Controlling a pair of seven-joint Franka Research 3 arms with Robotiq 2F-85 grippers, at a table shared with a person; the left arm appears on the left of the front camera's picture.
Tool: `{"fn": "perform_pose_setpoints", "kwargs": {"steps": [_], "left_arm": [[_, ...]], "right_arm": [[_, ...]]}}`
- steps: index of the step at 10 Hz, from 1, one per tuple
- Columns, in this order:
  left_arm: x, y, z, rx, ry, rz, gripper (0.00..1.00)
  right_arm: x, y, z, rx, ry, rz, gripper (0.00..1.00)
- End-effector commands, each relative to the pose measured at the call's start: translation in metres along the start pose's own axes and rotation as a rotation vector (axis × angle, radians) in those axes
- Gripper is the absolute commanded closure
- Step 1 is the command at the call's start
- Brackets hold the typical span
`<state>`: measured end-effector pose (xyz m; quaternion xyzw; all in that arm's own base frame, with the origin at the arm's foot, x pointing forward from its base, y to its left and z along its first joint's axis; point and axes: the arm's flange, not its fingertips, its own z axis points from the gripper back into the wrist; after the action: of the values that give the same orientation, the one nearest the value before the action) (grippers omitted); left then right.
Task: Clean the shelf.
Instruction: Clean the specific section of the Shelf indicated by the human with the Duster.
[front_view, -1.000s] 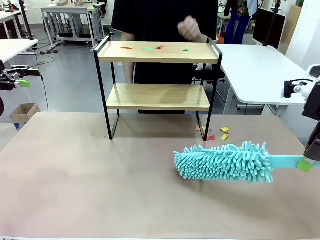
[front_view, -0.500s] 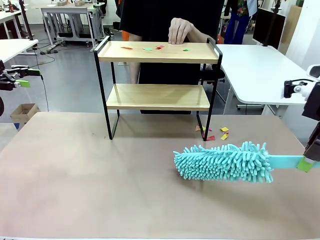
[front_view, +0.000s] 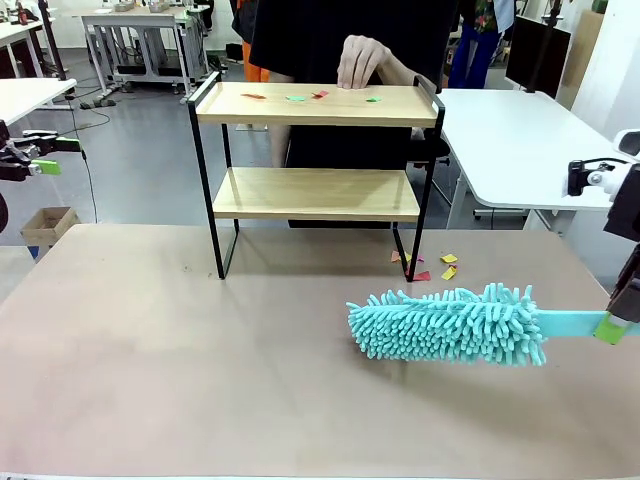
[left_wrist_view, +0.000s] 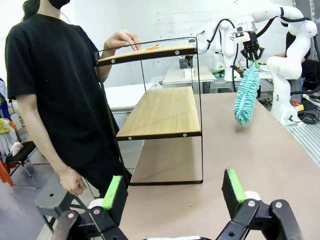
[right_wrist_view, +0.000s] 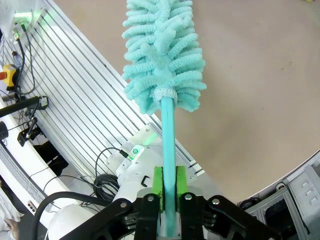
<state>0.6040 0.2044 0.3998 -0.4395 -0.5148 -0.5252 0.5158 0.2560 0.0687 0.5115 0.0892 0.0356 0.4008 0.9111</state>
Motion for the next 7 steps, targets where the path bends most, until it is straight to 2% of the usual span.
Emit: {"fn": "perform_pose_setpoints", "kwargs": {"steps": [1, 3, 4, 5, 7], "left_arm": [[0.002, -0.001, -0.001, -0.003, -0.003, -0.015, 0.0], [0.002, -0.001, -0.001, -0.003, -0.003, -0.015, 0.0], [0.002, -0.001, -0.001, -0.003, -0.003, -0.015, 0.0], [0.002, -0.001, -0.001, -0.003, -0.003, -0.015, 0.0], [0.002, -0.001, -0.001, -0.003, -0.003, -0.015, 0.0]], "right_arm": [[0.001, 0.005, 0.002, 0.005, -0.01, -0.021, 0.87], [0.0, 0.0, 0.0, 0.0, 0.0, 0.0, 0.87], [0.008, 0.005, 0.009, 0.04, -0.068, 0.043, 0.87], [0.023, 0.012, 0.025, 0.03, -0.111, 0.043, 0.87], [0.044, 0.03, 0.061, 0.04, -0.202, 0.129, 0.87]]}}
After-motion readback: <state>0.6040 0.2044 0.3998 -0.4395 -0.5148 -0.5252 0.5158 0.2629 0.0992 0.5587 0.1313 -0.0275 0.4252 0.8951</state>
